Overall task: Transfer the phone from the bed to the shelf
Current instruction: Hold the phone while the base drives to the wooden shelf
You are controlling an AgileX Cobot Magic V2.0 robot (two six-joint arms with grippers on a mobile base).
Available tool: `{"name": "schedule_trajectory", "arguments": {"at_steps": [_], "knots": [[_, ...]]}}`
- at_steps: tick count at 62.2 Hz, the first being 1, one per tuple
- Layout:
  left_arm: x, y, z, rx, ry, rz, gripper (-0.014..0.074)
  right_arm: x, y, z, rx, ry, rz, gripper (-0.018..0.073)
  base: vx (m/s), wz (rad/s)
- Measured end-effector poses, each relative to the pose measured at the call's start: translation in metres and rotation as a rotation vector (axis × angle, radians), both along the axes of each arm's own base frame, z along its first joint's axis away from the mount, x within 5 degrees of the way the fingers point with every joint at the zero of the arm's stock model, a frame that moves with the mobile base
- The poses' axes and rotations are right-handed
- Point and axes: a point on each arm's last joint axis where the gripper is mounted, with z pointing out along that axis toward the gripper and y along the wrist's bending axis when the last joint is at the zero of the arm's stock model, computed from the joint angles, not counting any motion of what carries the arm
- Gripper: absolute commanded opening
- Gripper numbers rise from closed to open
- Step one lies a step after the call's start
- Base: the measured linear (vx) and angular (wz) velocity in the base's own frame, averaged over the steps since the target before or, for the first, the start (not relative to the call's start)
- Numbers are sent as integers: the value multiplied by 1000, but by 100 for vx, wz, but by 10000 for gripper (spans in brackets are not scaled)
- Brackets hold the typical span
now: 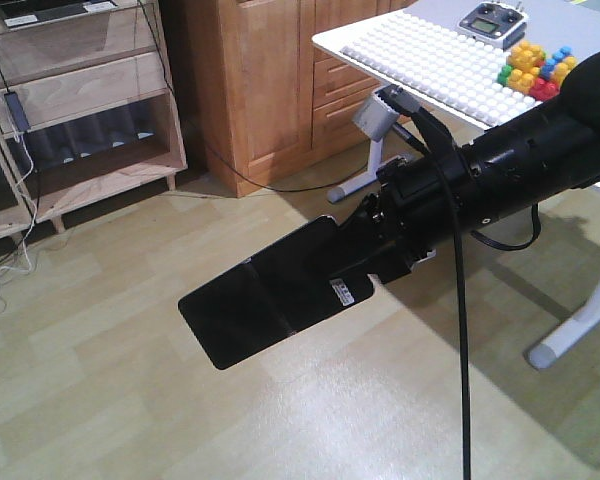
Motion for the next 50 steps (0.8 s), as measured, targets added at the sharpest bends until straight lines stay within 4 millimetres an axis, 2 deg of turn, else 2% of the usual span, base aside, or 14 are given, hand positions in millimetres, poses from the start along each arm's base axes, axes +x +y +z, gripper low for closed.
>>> {"name": "schedule_trajectory", "arguments": {"at_steps": [50], "knots": [[0, 0, 0, 0, 0, 0, 1, 0, 0, 0, 1, 0, 0, -2, 47, 9]]}}
